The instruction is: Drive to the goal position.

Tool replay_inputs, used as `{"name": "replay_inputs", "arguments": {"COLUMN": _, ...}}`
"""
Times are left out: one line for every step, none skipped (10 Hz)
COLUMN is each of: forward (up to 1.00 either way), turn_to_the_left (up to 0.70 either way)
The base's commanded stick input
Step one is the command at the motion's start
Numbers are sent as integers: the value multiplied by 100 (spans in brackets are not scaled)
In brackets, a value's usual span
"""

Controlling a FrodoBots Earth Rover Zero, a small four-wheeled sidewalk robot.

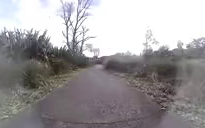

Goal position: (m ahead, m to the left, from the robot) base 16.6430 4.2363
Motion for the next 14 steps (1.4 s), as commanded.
{"name": "replay_inputs", "arguments": {"forward": 70, "turn_to_the_left": -1}}
{"name": "replay_inputs", "arguments": {"forward": 70, "turn_to_the_left": 0}}
{"name": "replay_inputs", "arguments": {"forward": 70, "turn_to_the_left": 0}}
{"name": "replay_inputs", "arguments": {"forward": 70, "turn_to_the_left": 0}}
{"name": "replay_inputs", "arguments": {"forward": 70, "turn_to_the_left": 0}}
{"name": "replay_inputs", "arguments": {"forward": 70, "turn_to_the_left": 0}}
{"name": "replay_inputs", "arguments": {"forward": 70, "turn_to_the_left": 0}}
{"name": "replay_inputs", "arguments": {"forward": 70, "turn_to_the_left": 0}}
{"name": "replay_inputs", "arguments": {"forward": 70, "turn_to_the_left": 0}}
{"name": "replay_inputs", "arguments": {"forward": 70, "turn_to_the_left": 0}}
{"name": "replay_inputs", "arguments": {"forward": 70, "turn_to_the_left": 0}}
{"name": "replay_inputs", "arguments": {"forward": 70, "turn_to_the_left": 0}}
{"name": "replay_inputs", "arguments": {"forward": 70, "turn_to_the_left": 0}}
{"name": "replay_inputs", "arguments": {"forward": 70, "turn_to_the_left": 0}}
